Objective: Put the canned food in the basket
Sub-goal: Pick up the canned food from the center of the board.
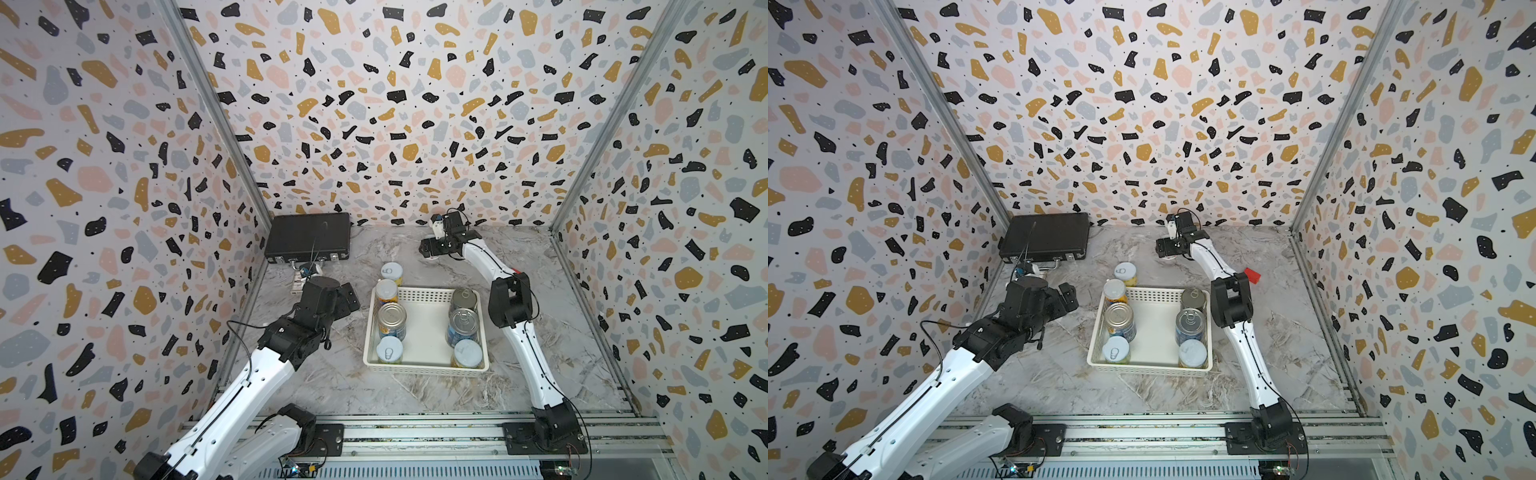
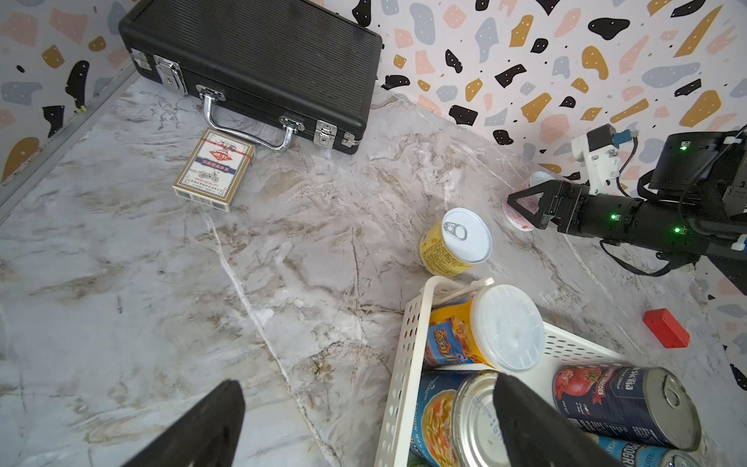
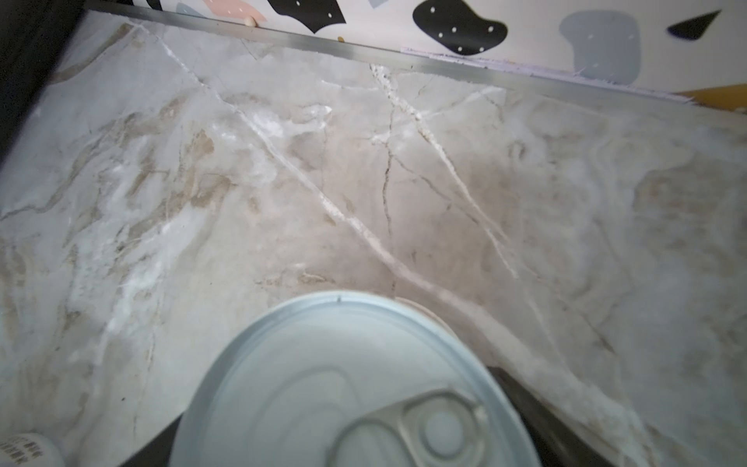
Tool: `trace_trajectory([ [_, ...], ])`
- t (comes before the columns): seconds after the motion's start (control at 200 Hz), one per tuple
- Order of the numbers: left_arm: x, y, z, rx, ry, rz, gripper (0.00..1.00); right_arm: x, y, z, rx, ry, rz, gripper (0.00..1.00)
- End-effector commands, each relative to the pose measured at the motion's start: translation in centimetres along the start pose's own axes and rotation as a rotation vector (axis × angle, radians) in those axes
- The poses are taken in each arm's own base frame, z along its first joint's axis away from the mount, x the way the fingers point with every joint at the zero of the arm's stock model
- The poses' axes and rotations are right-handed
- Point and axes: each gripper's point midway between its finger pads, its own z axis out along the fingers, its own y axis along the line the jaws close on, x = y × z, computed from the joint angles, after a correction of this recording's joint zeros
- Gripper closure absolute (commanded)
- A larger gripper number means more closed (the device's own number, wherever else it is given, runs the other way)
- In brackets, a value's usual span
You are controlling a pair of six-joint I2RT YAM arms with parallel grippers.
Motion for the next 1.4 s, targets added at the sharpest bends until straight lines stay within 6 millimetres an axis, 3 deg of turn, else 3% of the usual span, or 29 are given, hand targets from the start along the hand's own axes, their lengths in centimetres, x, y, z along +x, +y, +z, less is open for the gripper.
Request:
trace_trajectory([
  [0.0, -0.5, -0.3, 0.2, 0.016, -0.023, -0.008, 0.0, -3.4, 0.4, -2.7, 0.014, -0.077, -0.011, 0.09],
  [0.215, -0.4, -0.3, 0.3, 0.019, -0.017, -0.008, 0.0, -3.4, -0.1, -2.9, 0.048, -0.075, -0.009, 0.07],
  [0.24, -0.4, -0.3, 0.3, 0.019, -0.017, -0.008, 0.0, -4.9, 0.4, -4.4, 0.047, -0.106, -0.018, 0.08],
  [0.491, -0.5, -0.4, 0.2, 0.024, -0.018, -0.01, 0.0, -5.3, 0.5, -5.5, 0.061, -0.106, -0.041, 0.31],
  [0.716, -0.4, -0.4, 0.3, 0.026, -0.016, -0.008, 0.0, -6.0, 0.6, -7.4, 0.087, -0.103, -0.066, 0.41],
  [0.931, -0.4, -0.5, 0.4, 0.027, -0.015, -0.007, 0.0, -7.4, 1.2, -11.6, 0.119, -0.126, -0.069, 0.47],
  [1.146, -0.6, -0.4, 0.3, 0.024, -0.02, -0.005, 0.0, -8.3, 2.7, -17.5, 0.12, -0.177, -0.035, 0.51],
  [1.266, -0.8, -0.2, 0.0, 0.02, -0.034, -0.007, 0.0, -7.7, 3.5, -20.6, 0.137, -0.18, -0.017, 0.54],
  [1.397, -0.8, -0.3, 0.0, 0.034, -0.036, -0.011, 0.0, -5.8, 4.3, -23.5, 0.165, -0.194, 0.001, 0.56],
])
